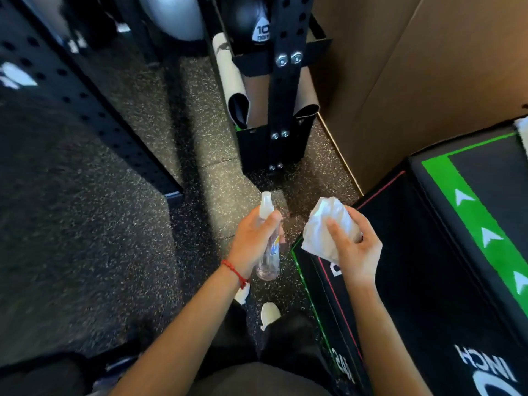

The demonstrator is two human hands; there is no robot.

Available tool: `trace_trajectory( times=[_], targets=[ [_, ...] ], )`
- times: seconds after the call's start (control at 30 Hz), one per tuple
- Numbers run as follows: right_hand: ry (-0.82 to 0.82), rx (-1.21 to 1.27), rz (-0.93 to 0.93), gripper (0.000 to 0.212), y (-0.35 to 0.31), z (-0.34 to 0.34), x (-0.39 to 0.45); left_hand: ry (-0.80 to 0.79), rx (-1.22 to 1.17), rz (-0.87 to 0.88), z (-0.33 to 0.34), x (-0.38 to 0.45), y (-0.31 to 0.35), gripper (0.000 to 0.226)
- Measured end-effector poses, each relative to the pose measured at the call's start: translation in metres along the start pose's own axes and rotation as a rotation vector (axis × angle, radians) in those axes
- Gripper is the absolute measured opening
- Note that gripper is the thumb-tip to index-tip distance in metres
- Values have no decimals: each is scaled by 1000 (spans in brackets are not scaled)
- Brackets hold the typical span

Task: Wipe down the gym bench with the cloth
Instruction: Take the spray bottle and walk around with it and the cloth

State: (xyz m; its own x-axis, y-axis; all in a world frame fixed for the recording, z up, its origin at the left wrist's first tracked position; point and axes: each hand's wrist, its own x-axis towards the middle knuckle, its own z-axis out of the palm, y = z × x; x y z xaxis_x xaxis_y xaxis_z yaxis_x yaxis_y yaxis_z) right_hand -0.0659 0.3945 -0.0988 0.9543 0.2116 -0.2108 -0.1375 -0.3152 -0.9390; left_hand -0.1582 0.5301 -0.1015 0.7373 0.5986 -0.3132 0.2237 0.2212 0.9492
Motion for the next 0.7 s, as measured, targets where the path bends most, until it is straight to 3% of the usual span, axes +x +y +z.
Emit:
trace_trajectory(
  times=[0.17,0.37,0.7],
  targets=[
    [-178,-15,-8,24,1,17,-5,287,-231,-90,-17,-34,-7,56],
    [-435,-103,-95,33,-2,62,-24,526,-261,-123,-53,-72,-12,74],
    [-795,-176,-213,36,1,143,-94,895,-304,-131,-125,-142,-38,70]
  ],
)
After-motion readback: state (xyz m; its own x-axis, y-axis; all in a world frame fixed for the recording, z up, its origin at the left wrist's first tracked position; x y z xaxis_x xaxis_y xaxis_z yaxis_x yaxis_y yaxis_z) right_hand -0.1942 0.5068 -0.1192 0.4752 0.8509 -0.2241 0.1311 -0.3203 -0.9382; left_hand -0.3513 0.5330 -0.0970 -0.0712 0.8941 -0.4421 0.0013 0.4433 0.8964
